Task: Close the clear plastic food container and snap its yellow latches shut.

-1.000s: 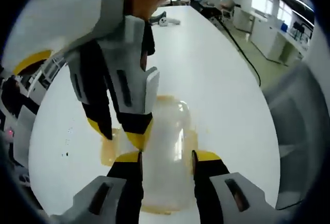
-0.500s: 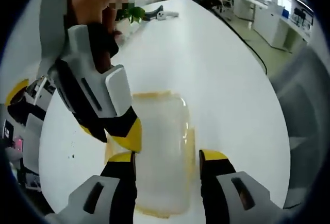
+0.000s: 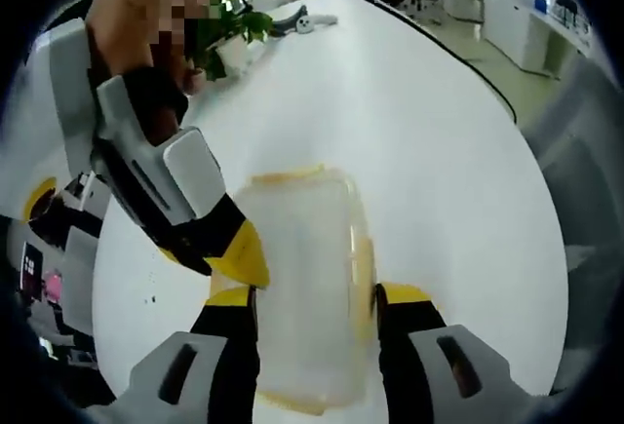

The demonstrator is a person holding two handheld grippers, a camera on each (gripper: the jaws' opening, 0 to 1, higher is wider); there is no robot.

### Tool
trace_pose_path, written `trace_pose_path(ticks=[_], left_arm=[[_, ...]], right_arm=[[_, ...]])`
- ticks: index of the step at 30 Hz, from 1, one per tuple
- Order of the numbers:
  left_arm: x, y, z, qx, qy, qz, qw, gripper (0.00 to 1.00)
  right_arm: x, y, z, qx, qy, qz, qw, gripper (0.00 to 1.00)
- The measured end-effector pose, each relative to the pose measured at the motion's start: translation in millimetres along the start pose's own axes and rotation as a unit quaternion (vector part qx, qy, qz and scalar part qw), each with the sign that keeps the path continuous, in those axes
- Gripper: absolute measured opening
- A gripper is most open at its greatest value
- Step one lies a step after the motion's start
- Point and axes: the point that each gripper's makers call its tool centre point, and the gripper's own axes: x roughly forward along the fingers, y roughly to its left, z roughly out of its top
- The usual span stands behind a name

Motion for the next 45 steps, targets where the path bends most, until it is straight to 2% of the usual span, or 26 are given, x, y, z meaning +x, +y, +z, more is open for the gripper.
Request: trace_pose_path(ticks=[2, 5, 9, 12, 17, 23, 24, 26, 27, 30, 31, 32, 33, 35, 45], left_arm=[[0.4, 0.1, -0.1, 0.001, 0.001, 0.001, 1.0, 0.46], [1.4, -1.1, -0.7, 0.003, 0.002, 0.009, 1.0, 0.46], [1.8, -0.4, -0.9, -0.001, 0.004, 0.016, 0.9999, 0.46], [2.2, -0.6, -1.3, 0.003, 0.006, 0.021, 0.9998, 0.45], [2.4, 0.2, -1.9, -0.001, -0.007, 0.025, 0.9997, 0.44], [5.1, 1.5, -1.8, 0.005, 0.004, 0.036, 0.9993, 0.4], [7.0, -2.8, -0.8, 0.008, 0.0, 0.031, 0.9995, 0.4], [4.2, 0.1, -1.8, -0.004, 0.006, 0.037, 0.9993, 0.4], [4.1, 0.3, -2.4, -0.004, 0.007, 0.04, 0.9992, 0.39], [5.4, 2.1, -3.4, -0.007, 0.006, 0.038, 0.9992, 0.39], [6.9, -0.1, -1.9, -0.006, 0.001, 0.03, 0.9995, 0.39], [2.9, 0.3, -2.2, -0.007, 0.006, 0.034, 0.9994, 0.39], [2.6, 0.8, -2.6, -0.006, 0.006, 0.037, 0.9993, 0.39], [4.5, 0.8, -2.7, -0.008, 0.004, 0.038, 0.9992, 0.39], [5.1, 3.2, -2.4, 0.0, -0.001, 0.044, 0.999, 0.4]], right_arm=[[0.6, -2.3, -0.4, 0.006, -0.001, 0.007, 1.0, 0.37], [2.7, 2.6, -0.5, 0.008, 0.0, 0.034, 0.9994, 0.34], [3.8, 3.3, 0.2, -0.009, 0.008, 0.043, 0.999, 0.34], [4.0, 4.0, -0.1, -0.006, 0.008, 0.051, 0.9986, 0.34], [5.7, 3.8, -1.0, -0.003, 0.01, 0.062, 0.998, 0.33], [6.6, 5.3, -1.8, -0.011, 0.015, 0.074, 0.9971, 0.32], [7.2, 4.7, -2.5, -0.01, 0.018, 0.074, 0.997, 0.32], [8.3, 3.9, -2.6, -0.009, 0.023, 0.075, 0.9969, 0.31], [8.8, 4.6, -2.2, -0.01, 0.037, 0.079, 0.9961, 0.3], [10.3, 3.9, -2.8, 0.003, 0.033, 0.1, 0.9944, 0.29], [6.2, 9.6, -11.9, 0.017, 0.058, 0.124, 0.9905, 0.28], [6.7, 7.2, -16.2, -0.002, 0.067, 0.129, 0.9894, 0.28], [9.1, 5.9, -12.4, 0.015, 0.055, 0.119, 0.9913, 0.28], [10.6, 5.7, -11.1, 0.017, 0.053, 0.121, 0.9911, 0.29], [11.8, 7.2, -2.2, 0.013, 0.053, 0.114, 0.992, 0.3]])
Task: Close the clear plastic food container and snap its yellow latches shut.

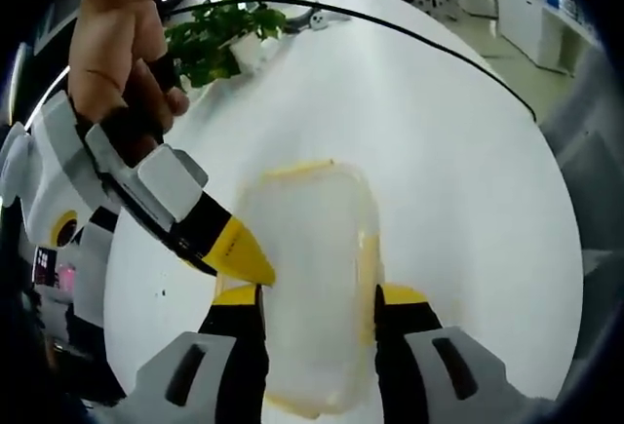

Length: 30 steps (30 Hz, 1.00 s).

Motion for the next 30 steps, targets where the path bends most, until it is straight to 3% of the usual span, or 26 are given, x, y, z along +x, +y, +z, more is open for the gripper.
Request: trace_pose_path(ticks=[12, 19, 30], left_arm=[[-2.2, -0.9, 1.1, 0.018, -0.004, 0.009, 0.9998, 0.43], [-4.0, -4.2, 4.2, -0.001, -0.009, -0.016, 0.9998, 0.51], [-14.6, 0.0, 1.0, 0.002, -0.008, -0.025, 0.9996, 0.52]], right_arm=[[-3.8, 1.9, 4.2, 0.01, -0.003, -0.023, 0.9997, 0.33], [-7.9, -0.8, 4.4, 0.012, -0.012, -0.052, 0.9985, 0.36], [-9.3, 5.2, -1.7, 0.004, -0.01, -0.066, 0.9978, 0.43]])
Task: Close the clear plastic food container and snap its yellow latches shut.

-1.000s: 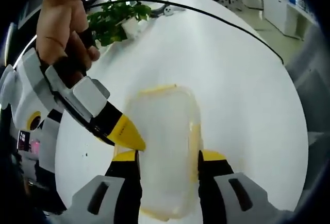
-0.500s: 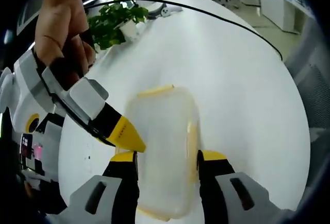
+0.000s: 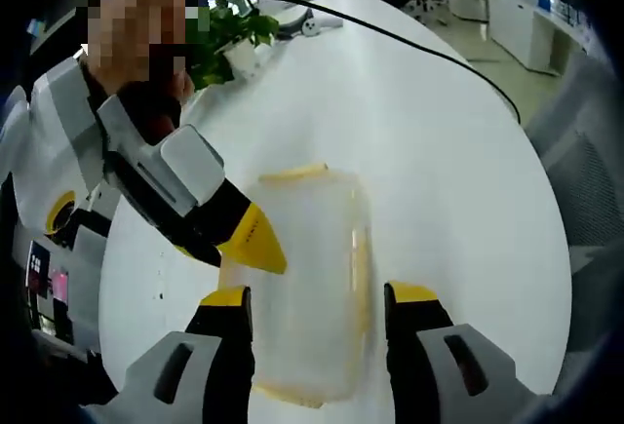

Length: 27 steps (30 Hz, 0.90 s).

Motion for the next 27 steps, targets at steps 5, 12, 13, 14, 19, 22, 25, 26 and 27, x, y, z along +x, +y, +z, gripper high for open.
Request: trace_pose_path(ticks=[5, 12, 13, 14, 19, 22, 25, 26, 27], left_arm=[[-3.0, -0.7, -0.3, -0.001, 0.005, -0.004, 1.0, 0.52], [-6.3, -0.9, -1.8, -0.001, 0.012, -0.01, 0.9999, 0.55], [-6.6, -0.4, -1.7, 0.0, 0.011, -0.009, 0.9999, 0.57], [-6.8, 0.3, -1.4, 0.002, 0.01, -0.009, 0.9999, 0.58], [-6.7, 2.4, -1.9, 0.001, 0.01, -0.009, 0.9999, 0.6], [-7.0, 4.2, -2.8, -0.001, 0.01, -0.007, 0.9999, 0.62], [-7.5, 5.1, -4.3, -0.001, 0.012, -0.008, 0.9999, 0.62], [-7.5, 5.3, -5.1, -0.001, 0.013, -0.009, 0.9999, 0.63], [-7.4, 6.0, -6.4, -0.003, 0.013, -0.009, 0.9999, 0.63]], right_arm=[[-1.6, 3.9, -3.5, -0.011, 0.004, -0.015, 0.9998, 0.47], [-5.1, 11.7, -5.8, -0.026, 0.002, -0.033, 0.9991, 0.52], [-5.7, 12.8, -6.8, -0.027, 0.002, -0.035, 0.999, 0.52], [-6.5, 13.3, -7.0, -0.028, 0.002, -0.038, 0.9989, 0.53], [-9.6, 16.3, -7.6, -0.035, -0.006, -0.057, 0.9978, 0.54], [-8.7, 20.2, -11.5, -0.04, -0.003, -0.062, 0.9972, 0.56], [-9.4, 22.7, -14.4, -0.042, -0.004, -0.068, 0.9968, 0.57], [-9.5, 23.2, -15.2, -0.042, -0.004, -0.07, 0.9967, 0.57], [-9.5, 24.7, -15.9, -0.043, -0.005, -0.07, 0.9966, 0.58]])
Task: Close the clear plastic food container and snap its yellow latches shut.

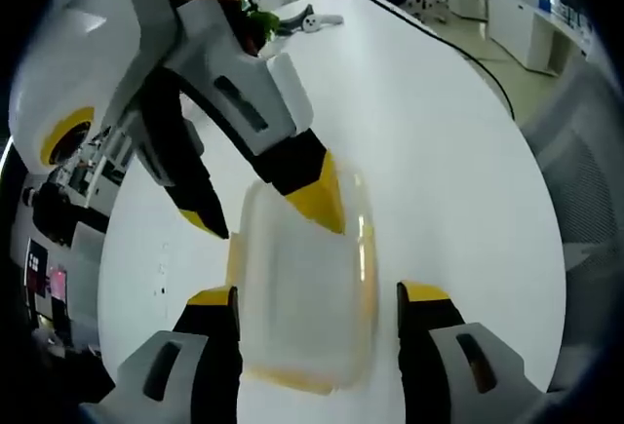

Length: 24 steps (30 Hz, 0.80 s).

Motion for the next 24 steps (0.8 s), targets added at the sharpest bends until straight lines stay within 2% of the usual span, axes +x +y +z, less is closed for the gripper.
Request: trace_pose_path(ticks=[7, 15, 20, 24], left_arm=[[1.0, 4.0, -8.9, -0.005, 0.012, 0.0, 0.9999, 0.66], [0.9, 8.1, -11.0, -0.004, 0.016, -0.005, 0.9999, 0.7], [4.1, 10.5, -12.8, -0.009, 0.021, -0.015, 0.9996, 0.74], [4.9, 9.3, -13.8, -0.012, 0.023, -0.025, 0.9993, 0.75]], right_arm=[[-1.2, 6.9, -4.1, -0.01, 0.008, -0.011, 0.9999, 0.58], [-1.9, 10.5, -10.4, -0.013, 0.011, -0.025, 0.9995, 0.62], [-1.5, 9.3, -16.8, -0.016, 0.013, -0.04, 0.999, 0.62], [-1.7, 12.5, -20.0, -0.012, 0.012, -0.039, 0.9991, 0.65]])
